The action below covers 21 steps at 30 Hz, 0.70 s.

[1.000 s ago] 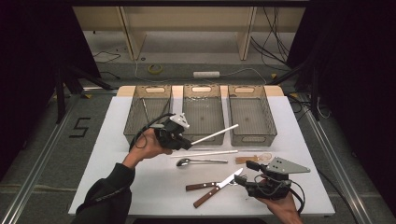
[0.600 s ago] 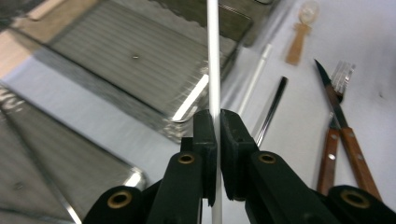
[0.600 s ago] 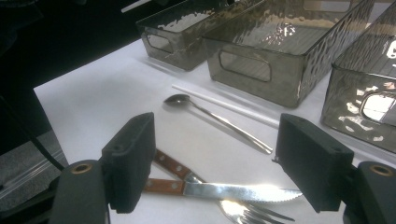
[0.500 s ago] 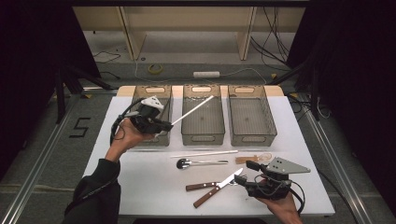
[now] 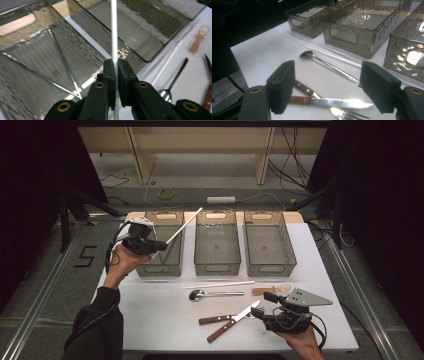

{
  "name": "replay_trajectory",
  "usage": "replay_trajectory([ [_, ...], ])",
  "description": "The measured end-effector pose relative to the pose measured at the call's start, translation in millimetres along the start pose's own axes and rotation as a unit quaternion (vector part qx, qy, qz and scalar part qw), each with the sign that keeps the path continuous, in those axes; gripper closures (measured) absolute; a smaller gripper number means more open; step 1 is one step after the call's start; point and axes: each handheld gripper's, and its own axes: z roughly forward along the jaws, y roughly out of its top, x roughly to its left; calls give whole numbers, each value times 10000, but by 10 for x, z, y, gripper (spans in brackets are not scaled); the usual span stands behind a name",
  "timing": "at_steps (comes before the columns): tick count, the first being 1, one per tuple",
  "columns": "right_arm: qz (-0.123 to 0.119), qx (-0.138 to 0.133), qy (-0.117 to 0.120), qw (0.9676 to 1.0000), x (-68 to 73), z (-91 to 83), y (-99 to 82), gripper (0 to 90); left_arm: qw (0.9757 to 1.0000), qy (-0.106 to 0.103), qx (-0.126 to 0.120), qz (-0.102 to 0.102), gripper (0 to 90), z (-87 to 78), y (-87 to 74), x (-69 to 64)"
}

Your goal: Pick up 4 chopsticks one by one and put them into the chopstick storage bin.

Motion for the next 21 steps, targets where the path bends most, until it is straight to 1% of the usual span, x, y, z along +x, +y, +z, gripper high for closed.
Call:
replay_trajectory([
  [2, -1, -5, 1, 10000, -1, -1, 0, 297, 10000, 27, -52, -72, 848, -3, -16, 37],
  [3, 2, -4, 0, 10000, -1, -2, 0, 297, 9999, -23, -42, -138, 849, 1, -23, 59],
  [5, 6, -2, -2, 10000, -2, 0, -1, 296, 9998, 72, -64, -165, 849, 9, -39, 83],
  [6, 4, -1, -1, 10000, -1, -1, 0, 297, 9997, 65, -61, -229, 849, 17, -46, 108],
  [8, 4, -1, 3, 10000, -2, -4, 1, 297, 9995, 126, -108, -254, 849, 20, -56, 134],
  [9, 4, 1, 2, 10000, -2, -4, 1, 296, 9993, 129, -128, -323, 850, 24, -62, 155],
  [11, 1, -2, -1, 10000, -5, -4, 1, 297, 9989, 204, -155, -390, 849, 27, -72, 194],
  [12, 6, -1, 2, 10000, -2, -5, 1, 296, 9988, 206, -152, -426, 850, 32, -79, 221],
  [13, 7, -2, 5, 10000, -1, -5, 1, 297, 9984, 239, -155, -495, 850, 41, -89, 245],
  [16, 6, -2, 5, 10000, -2, -6, 0, 296, 9976, 328, -102, -598, 850, 77, -131, 329],
  [20, 1, 1, 7, 10000, -2, -2, 0, 296, 9960, 592, 23, -666, 851, 143, -176, 424],
  [21, 4, -2, 7, 10000, -1, -1, -1, 296, 9956, 607, 38, -709, 850, 162, -189, 451],
])
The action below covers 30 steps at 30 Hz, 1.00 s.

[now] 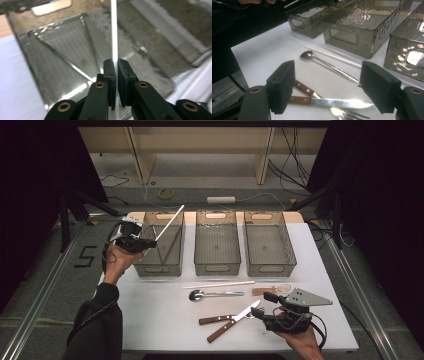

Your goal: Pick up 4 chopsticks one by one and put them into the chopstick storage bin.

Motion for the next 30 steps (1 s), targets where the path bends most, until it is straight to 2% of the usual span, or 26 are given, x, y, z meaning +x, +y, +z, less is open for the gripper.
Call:
replay_trajectory([
  [8, 19, 15, 9, 10000, -4, 4, -2, 297, 9996, 185, 117, -161, 850, 135, -36, 131],
  [16, 22, 14, 16, 10000, -4, 4, -2, 297, 9989, 342, 252, -194, 845, 212, -9, 157],
  [20, 26, 15, 22, 10000, -4, 4, -2, 296, 9989, 344, 209, -238, 830, 246, -9, 176],
  [24, 23, 16, 24, 10000, -6, 4, -2, 297, 9993, 269, 117, -247, 618, 234, 10, 153],
  [26, 27, 13, 26, 10000, -6, 5, -2, 296, 9995, 237, 66, -189, 522, 208, 22, 111],
  [30, 27, 9, 23, 10000, -7, 2, -2, 296, 9999, 24, -134, -75, 431, 114, 48, 13],
])
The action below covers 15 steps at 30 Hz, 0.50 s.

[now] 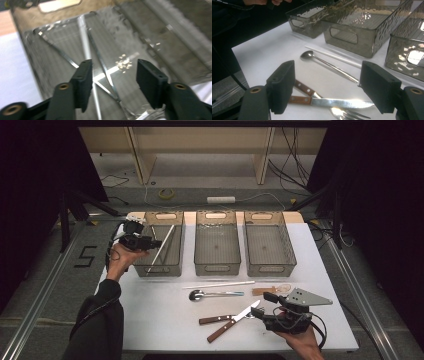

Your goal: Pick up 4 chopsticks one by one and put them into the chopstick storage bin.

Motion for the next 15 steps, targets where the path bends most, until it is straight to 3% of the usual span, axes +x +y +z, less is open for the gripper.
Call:
replay_trajectory([
  [4, -5, -2, 2, 10000, 0, 0, 0, 296, 9987, -397, -205, 237, 356, -88, 8, -144],
  [7, -10, -3, 7, 10000, 7, -1, 4, 296, 9968, -529, -274, 529, 327, -123, 8, -243],
  [15, -27, -13, 13, 10000, 25, -13, 8, 296, 9932, -712, 19, 926, 298, -192, 7, -517],
])
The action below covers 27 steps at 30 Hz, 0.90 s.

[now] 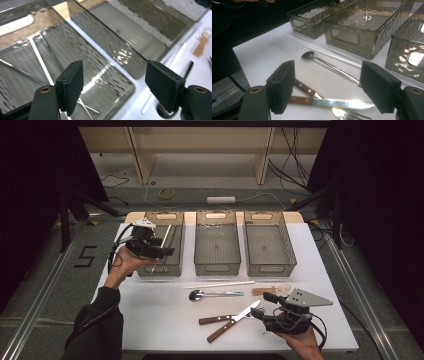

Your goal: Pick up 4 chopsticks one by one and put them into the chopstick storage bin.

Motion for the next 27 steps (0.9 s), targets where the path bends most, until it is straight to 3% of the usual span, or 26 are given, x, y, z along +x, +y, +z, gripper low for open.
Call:
replay_trajectory([
  [1, 5, -1, 0, 10000, 1, 0, 0, 296, 9999, -5, 54, 124, 290, -9, 7, -48],
  [6, 2, 10, -1, 10000, 1, 3, 1, 296, 9992, -138, 131, 338, 277, -43, 54, -233],
  [13, -1, 8, -1, 10000, 2, 1, 1, 296, 9963, -387, 341, 687, 259, 41, 121, -531],
  [18, -5, 8, 3, 10000, 1, 0, 1, 296, 9916, -596, 607, 971, 264, 206, 135, -717],
  [21, -6, -11, 1, 10000, -1, -1, 2, 296, 9899, -623, 715, 1058, 265, 307, 141, -805],
  [27, -11, -20, 7, 10000, -3, -5, 1, 295, 9837, -735, 950, 1341, 288, 469, 173, -971],
])
